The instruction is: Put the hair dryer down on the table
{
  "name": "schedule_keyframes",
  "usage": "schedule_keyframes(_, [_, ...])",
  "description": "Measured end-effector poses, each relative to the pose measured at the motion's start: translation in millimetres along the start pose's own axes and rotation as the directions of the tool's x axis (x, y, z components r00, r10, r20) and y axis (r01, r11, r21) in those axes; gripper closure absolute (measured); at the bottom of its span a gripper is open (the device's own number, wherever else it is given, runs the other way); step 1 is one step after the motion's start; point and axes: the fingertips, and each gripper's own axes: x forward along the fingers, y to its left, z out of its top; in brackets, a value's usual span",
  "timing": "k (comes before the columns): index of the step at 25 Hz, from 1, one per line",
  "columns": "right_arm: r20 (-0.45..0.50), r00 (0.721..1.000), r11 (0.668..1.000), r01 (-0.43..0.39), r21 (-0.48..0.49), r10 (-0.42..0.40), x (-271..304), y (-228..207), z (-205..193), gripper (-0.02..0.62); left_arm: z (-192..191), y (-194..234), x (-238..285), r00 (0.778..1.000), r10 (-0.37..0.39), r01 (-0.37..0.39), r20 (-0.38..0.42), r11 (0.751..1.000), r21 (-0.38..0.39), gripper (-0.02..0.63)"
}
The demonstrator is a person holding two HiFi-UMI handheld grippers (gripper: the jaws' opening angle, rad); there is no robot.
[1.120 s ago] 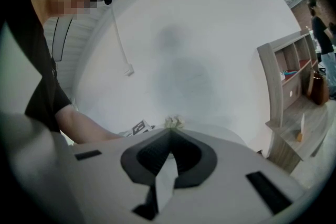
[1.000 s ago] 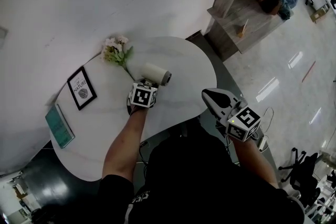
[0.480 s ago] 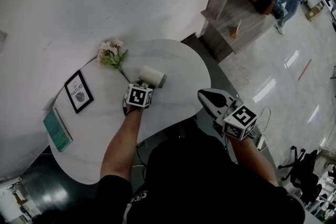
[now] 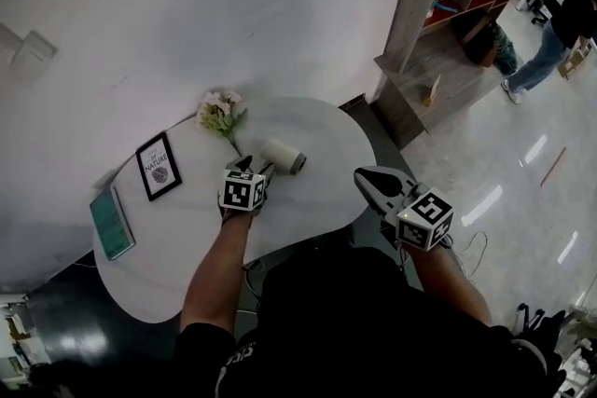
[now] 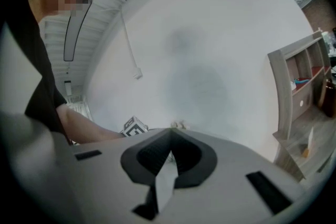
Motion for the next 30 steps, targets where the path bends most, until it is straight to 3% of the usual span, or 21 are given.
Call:
schedule_keyframes(3, [-0.004,0.998,0.998,-0.065,-0.016,0.065,16,2,5,0.589,24,7,-32,0.989,0.032,-0.026,0.148,0.999,-0.042,0.336])
schedule_keyframes(6, [-0.018,0.99,0.99,-0.137,-0.024,0.136,35,8,10,0.589,42,6,-67,0.967,0.059,-0.053,0.247,0.998,-0.03,0.336])
schedule_keyframes(9, [-0.035,0.981,0.98,-0.19,-0.056,0.188,55,16,15,0.589,52,8,-97,0.951,0.077,-0.07,0.3,0.997,-0.034,0.347])
schedule_keyframes(12, [-0.03,0.975,0.974,-0.22,-0.063,0.218,72,28,18,0.589,53,13,-126,0.933,0.099,-0.081,0.347,0.994,-0.067,0.422])
schedule_keyframes(17, [-0.058,0.963,0.96,-0.266,-0.088,0.262,95,68,14,0.591,38,46,-168,0.892,0.214,-0.187,0.398,0.977,-0.106,0.445])
schedule_keyframes(21, [-0.091,0.964,0.958,-0.261,-0.121,0.252,117,106,7,0.59,14,76,-199,0.869,0.246,-0.189,0.43,0.967,-0.171,0.446])
schedule_keyframes(26, [-0.012,0.967,0.963,-0.255,-0.081,0.255,148,168,18,0.59,-12,105,-253,0.819,0.263,-0.159,0.511,0.958,-0.238,0.568])
schedule_keyframes(30, [0.034,0.978,0.975,-0.204,-0.086,0.207,160,203,23,0.591,-25,116,-289,0.783,0.223,-0.112,0.581,0.969,-0.222,0.597])
